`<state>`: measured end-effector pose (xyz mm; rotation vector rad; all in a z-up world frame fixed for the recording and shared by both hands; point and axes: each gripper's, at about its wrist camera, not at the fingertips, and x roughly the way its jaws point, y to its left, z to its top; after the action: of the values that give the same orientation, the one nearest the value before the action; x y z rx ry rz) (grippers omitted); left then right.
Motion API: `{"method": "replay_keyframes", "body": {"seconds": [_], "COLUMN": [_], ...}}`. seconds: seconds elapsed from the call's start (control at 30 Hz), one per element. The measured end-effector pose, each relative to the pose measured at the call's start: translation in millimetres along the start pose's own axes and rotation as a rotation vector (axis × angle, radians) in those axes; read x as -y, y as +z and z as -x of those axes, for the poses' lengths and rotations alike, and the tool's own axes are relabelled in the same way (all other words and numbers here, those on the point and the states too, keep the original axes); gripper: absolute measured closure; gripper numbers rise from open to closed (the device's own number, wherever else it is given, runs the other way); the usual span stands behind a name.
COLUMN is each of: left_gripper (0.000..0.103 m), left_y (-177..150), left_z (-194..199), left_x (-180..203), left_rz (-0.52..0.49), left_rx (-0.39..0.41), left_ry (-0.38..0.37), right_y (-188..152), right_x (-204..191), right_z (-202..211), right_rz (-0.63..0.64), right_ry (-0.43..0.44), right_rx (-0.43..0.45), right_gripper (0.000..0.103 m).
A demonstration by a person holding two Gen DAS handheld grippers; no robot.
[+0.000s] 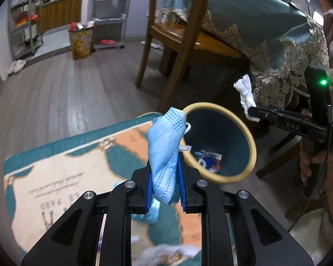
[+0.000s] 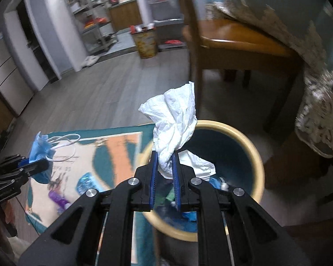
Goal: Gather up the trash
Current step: 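Carry the tissue and blue mask with both tools over the bin, then open both tools to drop the tissue and mask into the bin, then move both open tools back over the mat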
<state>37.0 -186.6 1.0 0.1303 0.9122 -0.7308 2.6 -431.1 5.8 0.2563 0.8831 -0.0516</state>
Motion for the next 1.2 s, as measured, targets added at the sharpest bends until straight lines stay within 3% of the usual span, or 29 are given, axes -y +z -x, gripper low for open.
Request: {"method": "replay_keyframes", "body": {"seconds": [0.33, 0.47, 0.6, 0.7, 0.77, 0.8, 1.1, 1.2], "left_gripper": [0.082, 0.082, 0.069, 0.049, 0.045, 0.043, 0.039, 0.037], "left_y": [5, 10, 16, 17, 16, 16, 15, 12], "left_z": [-87, -106, -114, -119, -119, -118, -88, -71], "left_x": [65, 76, 80, 81, 81, 80, 69, 63], "left_rz": [-0.116, -0.120, -0.116, -0.112, -0.113, -0.113, -0.115, -0.123], "left_rx": [-0.088, -0.071, -0.055, -0.055, -0.053, -0.053, -0.013, -0.002], "left_ry": [-0.059, -0.084, -0.093, -0.096, -0.091, -0.085, -0.046, -0.019], "right_y": [-27, -29, -29, -31, -33, -33, -26, -21], "right_x": [55, 63, 65, 69, 69, 69, 64, 57], "right_z": [-48, -58, -62, -62, -62, -62, -52, -45], "right_rz": [-0.087, -0.112, -0.113, -0.119, -0.122, -0.122, -0.117, -0.112], "right_ry": [-0.084, -0.083, -0.090, -0.095, -0.093, -0.095, -0.105, -0.110], "right_rx": [-0.144, -0.161, -0.159, -0.168, -0.171, -0.169, -0.140, -0.118], "right_gripper": [0.091, 0.091, 0.089, 0.078, 0.064, 0.063, 0.055, 0.039]}}
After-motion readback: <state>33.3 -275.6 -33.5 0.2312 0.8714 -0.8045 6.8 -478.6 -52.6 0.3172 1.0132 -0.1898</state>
